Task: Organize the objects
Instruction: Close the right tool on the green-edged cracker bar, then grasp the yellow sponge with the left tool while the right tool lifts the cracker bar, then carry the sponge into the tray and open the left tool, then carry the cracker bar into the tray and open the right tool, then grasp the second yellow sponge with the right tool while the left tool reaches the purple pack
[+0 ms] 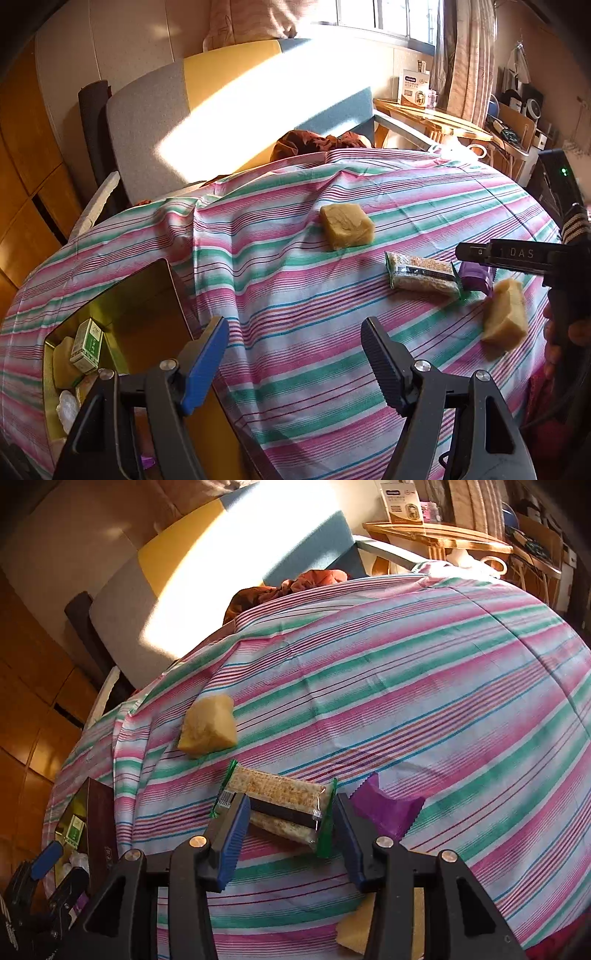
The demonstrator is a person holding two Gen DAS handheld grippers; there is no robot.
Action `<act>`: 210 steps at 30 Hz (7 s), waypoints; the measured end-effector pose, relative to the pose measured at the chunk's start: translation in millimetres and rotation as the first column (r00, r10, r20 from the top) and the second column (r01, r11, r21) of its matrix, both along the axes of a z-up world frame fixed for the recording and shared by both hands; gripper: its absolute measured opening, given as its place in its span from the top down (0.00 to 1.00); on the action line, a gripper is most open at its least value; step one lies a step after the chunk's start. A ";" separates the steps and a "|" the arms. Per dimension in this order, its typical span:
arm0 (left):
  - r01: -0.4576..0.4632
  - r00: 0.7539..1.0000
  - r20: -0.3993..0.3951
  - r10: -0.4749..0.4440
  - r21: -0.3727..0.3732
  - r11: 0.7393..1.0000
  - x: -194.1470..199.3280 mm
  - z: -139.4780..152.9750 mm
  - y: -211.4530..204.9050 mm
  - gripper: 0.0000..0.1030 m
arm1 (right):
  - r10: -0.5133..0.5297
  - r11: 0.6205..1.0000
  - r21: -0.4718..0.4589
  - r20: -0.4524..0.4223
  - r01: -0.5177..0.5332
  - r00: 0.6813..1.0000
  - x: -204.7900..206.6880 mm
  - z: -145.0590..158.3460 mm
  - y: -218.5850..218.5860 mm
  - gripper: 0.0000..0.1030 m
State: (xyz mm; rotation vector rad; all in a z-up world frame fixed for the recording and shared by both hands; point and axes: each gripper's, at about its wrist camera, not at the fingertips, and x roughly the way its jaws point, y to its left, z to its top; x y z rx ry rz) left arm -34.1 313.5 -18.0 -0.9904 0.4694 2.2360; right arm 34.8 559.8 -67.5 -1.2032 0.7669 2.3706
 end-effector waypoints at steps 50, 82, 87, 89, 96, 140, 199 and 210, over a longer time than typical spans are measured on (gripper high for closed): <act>-0.065 0.948 0.316 0.036 0.083 0.994 -88.8 -50.5 75.3 0.45 | 0.164 0.984 -0.064 -0.034 -0.166 0.986 -31.6 -22.5 18.3 0.49; -0.216 0.976 0.021 0.215 0.043 0.976 -2.8 4.9 -106.8 0.43 | 0.439 0.880 0.104 0.198 -0.464 0.876 -64.2 -57.7 -70.6 0.44; -0.262 0.965 0.011 0.262 0.047 0.964 -1.0 5.4 -130.6 0.43 | 0.406 0.889 0.141 0.198 -0.436 0.892 -59.8 -58.4 -70.0 0.51; -0.281 0.960 0.009 0.280 0.047 0.959 -2.3 5.0 -141.5 0.43 | 0.403 0.884 0.168 0.197 -0.436 0.894 -58.7 -59.2 -73.3 0.51; -0.348 0.938 0.023 0.347 0.065 0.935 -5.8 2.0 -187.1 0.43 | 0.402 0.874 0.211 0.188 -0.437 0.896 -58.0 -61.1 -80.1 0.51; -0.502 0.838 0.234 0.494 -0.029 0.865 -146.3 -79.5 -170.5 0.38 | 0.418 0.815 0.333 0.227 -0.474 0.879 -64.7 -62.1 -97.8 0.56; -0.590 0.807 0.165 0.568 0.164 0.791 -11.9 -30.1 -326.9 0.19 | 0.504 0.836 0.171 0.136 -0.522 0.853 -173.6 -8.7 -309.1 0.54; -0.517 0.855 0.139 0.499 0.166 0.840 -6.2 -22.4 -297.8 0.19 | 0.467 0.876 0.142 -0.009 -0.461 0.884 -104.3 21.7 -270.0 0.54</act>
